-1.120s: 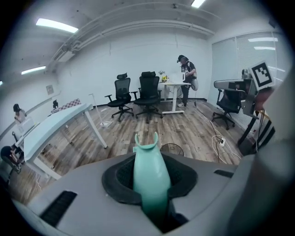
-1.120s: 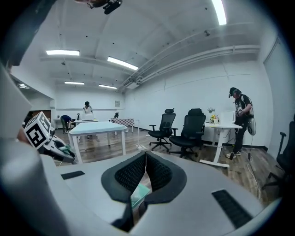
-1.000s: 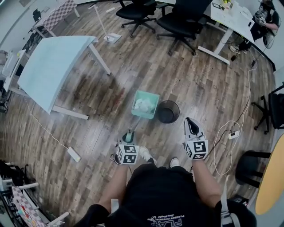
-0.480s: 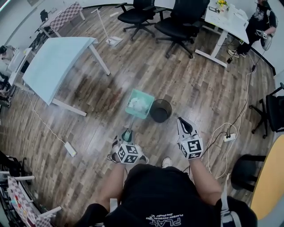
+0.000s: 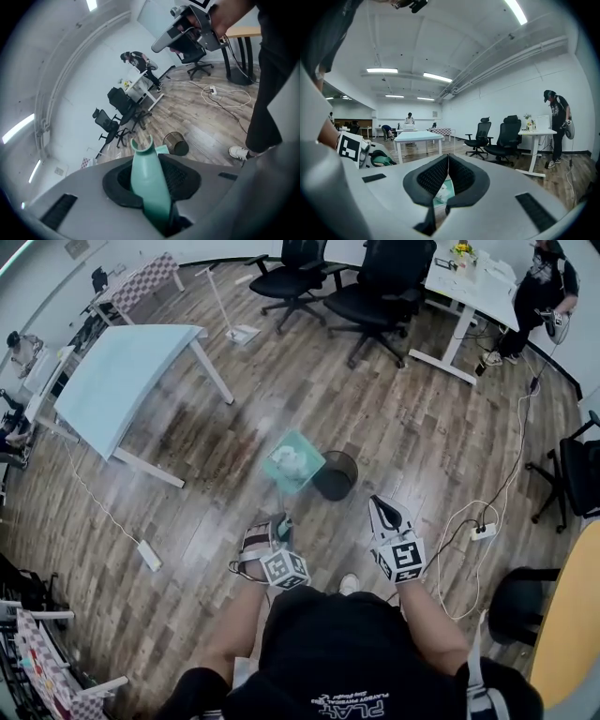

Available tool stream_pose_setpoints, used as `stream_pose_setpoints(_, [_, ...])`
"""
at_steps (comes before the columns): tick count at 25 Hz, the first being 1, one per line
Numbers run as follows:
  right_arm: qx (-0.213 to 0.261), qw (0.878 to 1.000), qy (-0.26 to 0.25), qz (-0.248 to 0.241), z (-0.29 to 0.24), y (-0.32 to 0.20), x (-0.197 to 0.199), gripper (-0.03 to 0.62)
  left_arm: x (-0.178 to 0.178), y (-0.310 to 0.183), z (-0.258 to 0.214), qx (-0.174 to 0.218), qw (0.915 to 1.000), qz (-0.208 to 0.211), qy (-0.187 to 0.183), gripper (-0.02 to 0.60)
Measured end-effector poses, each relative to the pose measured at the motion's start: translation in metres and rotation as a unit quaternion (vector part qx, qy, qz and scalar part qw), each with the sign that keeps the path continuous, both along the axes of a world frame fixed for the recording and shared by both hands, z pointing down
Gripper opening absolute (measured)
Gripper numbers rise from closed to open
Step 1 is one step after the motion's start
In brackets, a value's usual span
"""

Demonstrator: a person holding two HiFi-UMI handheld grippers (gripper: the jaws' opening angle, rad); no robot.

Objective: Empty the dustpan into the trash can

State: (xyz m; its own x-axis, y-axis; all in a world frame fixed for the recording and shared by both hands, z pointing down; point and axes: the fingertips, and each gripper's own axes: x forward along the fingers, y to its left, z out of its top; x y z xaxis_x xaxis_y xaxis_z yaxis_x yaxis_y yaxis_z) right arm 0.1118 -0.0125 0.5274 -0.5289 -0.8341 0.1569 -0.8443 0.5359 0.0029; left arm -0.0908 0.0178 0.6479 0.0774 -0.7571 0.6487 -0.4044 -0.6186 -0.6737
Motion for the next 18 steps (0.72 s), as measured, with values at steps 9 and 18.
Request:
stream_pose_setpoints(9, [0.005, 1.0, -0.009, -0.004, -0.001, 0.017, 0.014, 0.023, 0.027, 0.009, 0.008, 0.006, 0.9918, 0.096, -0.084, 0.106])
stream_pose_setpoints(18, [0.005, 1.0, -0.009, -0.003, 0.004, 0.023, 0.026, 0.023, 0.036, 0.02, 0.024, -0.038, 0.9746, 0.154, -0.159, 0.103])
